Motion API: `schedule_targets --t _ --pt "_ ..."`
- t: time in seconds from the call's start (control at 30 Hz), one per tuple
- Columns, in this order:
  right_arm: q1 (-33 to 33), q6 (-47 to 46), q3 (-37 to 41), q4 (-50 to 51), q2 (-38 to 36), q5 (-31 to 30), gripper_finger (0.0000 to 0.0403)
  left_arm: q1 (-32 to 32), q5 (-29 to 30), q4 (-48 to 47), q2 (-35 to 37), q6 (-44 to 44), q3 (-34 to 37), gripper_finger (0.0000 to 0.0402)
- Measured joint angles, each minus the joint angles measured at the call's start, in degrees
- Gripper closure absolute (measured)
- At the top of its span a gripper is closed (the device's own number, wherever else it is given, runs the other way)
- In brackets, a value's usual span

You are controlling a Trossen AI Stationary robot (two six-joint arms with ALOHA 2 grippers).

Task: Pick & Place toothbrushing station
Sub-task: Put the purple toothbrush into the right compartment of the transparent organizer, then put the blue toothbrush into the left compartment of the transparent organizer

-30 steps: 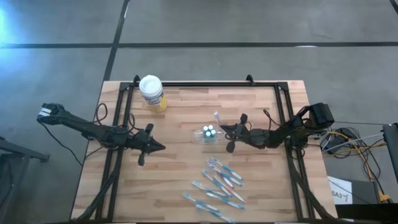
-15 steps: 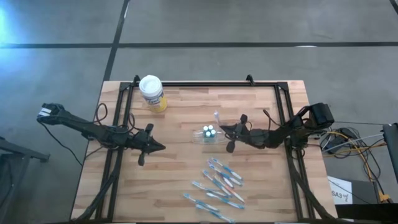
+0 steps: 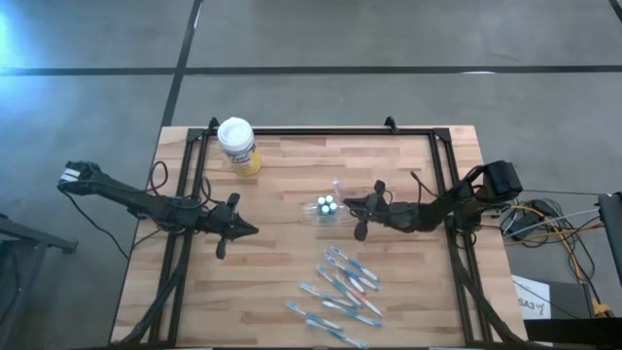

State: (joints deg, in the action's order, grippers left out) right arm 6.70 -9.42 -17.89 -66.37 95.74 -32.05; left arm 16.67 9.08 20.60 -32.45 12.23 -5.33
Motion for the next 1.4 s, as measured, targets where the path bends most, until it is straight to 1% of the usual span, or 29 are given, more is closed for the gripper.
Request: schedule_targets --t 0.23,0.43,0.6,0.7,0.77,0.8,0.87,0.93,1.03,1.1,1.2,1.33,1.4 --pt "0.0 -1.6 0.0 0.0 0.0 -0.1 0.0296 0.0 0.0 0.0 0.0 0.1 0.0 0.0384" --pt "0.2 0.4 0.0 -1.8 -1.6 -1.0 0.0265 0.0 0.0 0.0 0.0 0.4 0.0 0.0390" --pt "3.4 4.4 -1.9 -2.0 -8.9 -0.5 0.0257 0.0 0.0 0.0 0.0 0.9 0.0 0.0394" --pt "7.2 8.0 -4.2 1.7 -15.4 -0.4 0.0261 0.0 0.0 0.2 0.0 1.3 0.0 0.0390" --pt "10.2 10.1 -6.6 8.8 -20.1 -0.5 0.0266 0.0 0.0 0.4 0.0 1.9 0.0 0.0386" --pt "11.6 10.6 -8.3 14.1 -22.5 -0.9 0.0269 0.0 0.0 0.4 0.0 2.2 0.0 0.0385" --pt "14.3 9.6 -12.5 28.1 -26.8 -2.5 0.0277 0.0 0.0 0.4 0.0 3.0 0.0 0.0384" --pt "16.9 5.8 -18.1 44.3 -29.6 -4.9 0.0287 0.0 0.0 0.4 0.0 3.1 0.0 0.0385" --pt "20.5 -1.5 -26.9 66.7 -30.4 -8.0 0.0307 0.0 0.0 0.4 0.0 2.8 0.0 0.0390" --pt "22.9 -4.8 -31.6 76.5 -29.3 -8.8 0.0324 0.0 0.0 0.4 0.0 2.3 0.0 0.0394" --pt "26.2 -6.5 -36.7 82.9 -26.6 -9.8 0.0351 0.0 0.0 0.4 0.0 1.4 0.0 0.0398" --pt "29.5 -6.2 -41.0 83.4 -23.2 -10.1 0.0388 0.0 -0.1 0.4 0.0 1.4 0.0 0.0396" --pt "30.7 -6.1 -42.4 83.4 -21.3 -10.1 0.0392 0.0 -0.2 0.4 0.0 1.4 0.0 0.0396"
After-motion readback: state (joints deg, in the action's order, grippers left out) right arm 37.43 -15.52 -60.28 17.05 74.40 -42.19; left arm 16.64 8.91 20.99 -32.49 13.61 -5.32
